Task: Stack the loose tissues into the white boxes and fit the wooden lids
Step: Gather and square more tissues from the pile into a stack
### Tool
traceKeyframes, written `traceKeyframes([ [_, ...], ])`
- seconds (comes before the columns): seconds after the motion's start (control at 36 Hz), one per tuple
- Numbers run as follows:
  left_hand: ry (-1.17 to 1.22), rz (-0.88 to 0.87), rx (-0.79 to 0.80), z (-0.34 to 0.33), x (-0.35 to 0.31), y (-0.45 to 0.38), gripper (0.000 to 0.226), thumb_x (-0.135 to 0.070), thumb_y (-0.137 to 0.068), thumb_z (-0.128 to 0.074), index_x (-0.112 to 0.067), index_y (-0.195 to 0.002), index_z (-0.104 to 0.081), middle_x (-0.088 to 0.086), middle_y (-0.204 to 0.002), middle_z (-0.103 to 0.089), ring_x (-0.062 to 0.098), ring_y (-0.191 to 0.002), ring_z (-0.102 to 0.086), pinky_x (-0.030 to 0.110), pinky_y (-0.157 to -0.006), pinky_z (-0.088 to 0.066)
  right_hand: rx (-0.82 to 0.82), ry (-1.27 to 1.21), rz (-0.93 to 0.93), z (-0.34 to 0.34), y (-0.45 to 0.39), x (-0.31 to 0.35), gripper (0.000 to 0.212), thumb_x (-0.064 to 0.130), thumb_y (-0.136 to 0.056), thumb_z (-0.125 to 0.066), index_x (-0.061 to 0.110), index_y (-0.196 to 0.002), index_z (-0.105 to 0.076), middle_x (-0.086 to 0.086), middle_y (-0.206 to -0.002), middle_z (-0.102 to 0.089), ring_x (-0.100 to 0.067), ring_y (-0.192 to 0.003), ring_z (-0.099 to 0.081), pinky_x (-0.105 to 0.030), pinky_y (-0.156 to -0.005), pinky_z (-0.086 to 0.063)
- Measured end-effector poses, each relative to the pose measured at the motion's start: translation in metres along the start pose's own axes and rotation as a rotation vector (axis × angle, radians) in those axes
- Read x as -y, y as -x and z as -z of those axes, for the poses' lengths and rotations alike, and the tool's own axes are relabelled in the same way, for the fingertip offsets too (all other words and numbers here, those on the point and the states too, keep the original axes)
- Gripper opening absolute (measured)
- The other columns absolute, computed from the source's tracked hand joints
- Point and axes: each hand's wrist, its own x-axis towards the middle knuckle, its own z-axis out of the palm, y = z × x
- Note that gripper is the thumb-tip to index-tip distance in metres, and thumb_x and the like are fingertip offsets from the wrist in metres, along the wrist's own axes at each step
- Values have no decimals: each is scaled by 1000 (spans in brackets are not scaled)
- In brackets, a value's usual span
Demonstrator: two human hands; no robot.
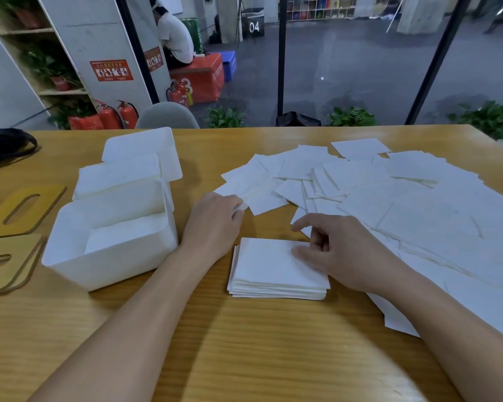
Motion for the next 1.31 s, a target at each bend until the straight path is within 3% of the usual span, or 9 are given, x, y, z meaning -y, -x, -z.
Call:
traceKeyframes([
  [0.06,-10,-21,-13,3,-1,3,37,-21,-110,-51,-8,-76,-57,5,-70,-59,26,-88,-56,46,-73,-46,-3,0,-9,0,0,0,24,48,-95,-79,48,-116,-69,13,-81,-67,-6,-69,-63,-22,-65,-46],
  [0.17,80,-70,-118,9,-6,11,19,-25,-108,-63,-25,-112,-81,-11,-105,-76,11,-110,-61,36,-93,-50,-59,-30,-37,1,-2,3,21,54,-94,-78,46,-112,-71,16,-82,-69,-6,-72,-65,-23,-66,-47],
  [0.25,199,-171,-148,10,-13,17,15,-22,-104,-71,-36,-103,-76,-23,-97,-72,1,-101,-60,18,-84,-45,-110,-182,-65,4,-5,8,32,61,-96,-75,42,-120,-69,12,-81,-77,-8,-69,-69,-27,-68,-51],
  [0.47,518,-281,80,10,-30,26,39,-14,-101,-73,-47,-120,-65,-23,-106,-76,3,-118,-67,14,-94,-45,-123,-773,-331,14,-7,13,62,77,-96,-62,31,-138,-60,-14,-97,-82,-38,-84,-80,-41,-70,-60],
  [0.67,514,-357,215,13,-23,26,79,10,-86,-55,-47,-140,-66,-19,-130,-71,17,-139,-55,27,-101,-48,-116,-679,-301,16,-5,8,34,16,-97,-81,29,-128,-73,-5,-109,-81,-30,-85,-82,-36,-70,-66],
  [0.81,713,-375,250,18,-19,22,56,-34,-107,-63,-44,-161,-49,-19,-166,-49,14,-160,-36,47,-124,-32,-144,-676,-160,16,-4,11,25,5,-94,-80,23,-111,-77,-5,-103,-79,-35,-79,-80,-33,-64,-63],
  [0.92,662,-195,183,11,-20,20,56,-71,-103,-61,-57,-156,-48,-33,-151,-56,-6,-140,-53,28,-108,-45,-145,-733,-104,16,-4,12,33,7,-92,-82,25,-118,-75,-7,-104,-79,-39,-78,-79,-35,-63,-63],
  [1.06,630,-118,174,6,-16,17,36,-53,-101,-74,-55,-136,-66,-18,-85,-67,6,-73,-61,22,-72,-46,-85,-718,-97,15,-3,14,33,12,-94,-84,29,-121,-75,-7,-108,-80,-35,-85,-80,-37,-65,-63],
  [1.31,595,-209,228,14,-11,17,10,-42,-102,-73,-39,-107,-81,-17,-100,-80,39,-64,-50,22,-60,-40,-9,-423,-107,18,-2,11,10,21,-97,-80,30,-102,-80,-4,-69,-68,-26,-49,-59,-36,-51,-51],
])
